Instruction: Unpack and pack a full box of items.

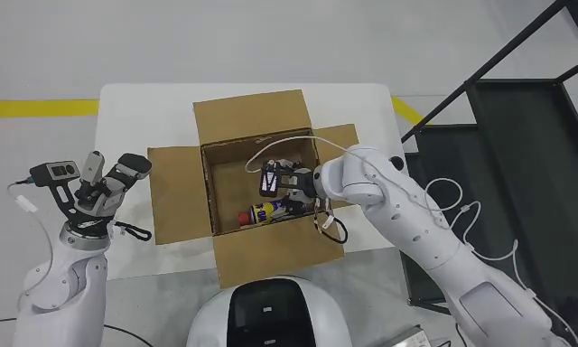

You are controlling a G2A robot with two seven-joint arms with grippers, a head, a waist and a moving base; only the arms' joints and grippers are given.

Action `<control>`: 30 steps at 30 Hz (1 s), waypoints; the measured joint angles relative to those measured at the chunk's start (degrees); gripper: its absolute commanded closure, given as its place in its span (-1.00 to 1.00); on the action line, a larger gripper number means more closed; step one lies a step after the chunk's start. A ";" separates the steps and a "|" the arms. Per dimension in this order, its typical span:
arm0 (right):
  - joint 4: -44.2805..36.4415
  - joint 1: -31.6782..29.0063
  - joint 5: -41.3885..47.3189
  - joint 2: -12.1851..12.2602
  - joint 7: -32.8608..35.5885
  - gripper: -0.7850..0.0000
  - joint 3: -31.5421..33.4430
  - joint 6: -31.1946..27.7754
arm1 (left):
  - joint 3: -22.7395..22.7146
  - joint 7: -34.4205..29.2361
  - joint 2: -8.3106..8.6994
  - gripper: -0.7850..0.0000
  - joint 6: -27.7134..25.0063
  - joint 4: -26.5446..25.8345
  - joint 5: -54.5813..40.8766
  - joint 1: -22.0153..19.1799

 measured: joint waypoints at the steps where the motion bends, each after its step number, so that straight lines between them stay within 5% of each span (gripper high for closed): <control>1: 0.11 -0.04 -0.48 0.00 -0.41 -1.00 -0.09 0.31 | 0.00 0.00 0.00 -1.00 0.00 0.00 0.00 0.00; 30: 25.17 17.96 0.05 -9.99 8.28 -1.00 -23.91 2.57 | 0.00 0.00 0.00 -1.00 0.00 0.00 0.00 0.00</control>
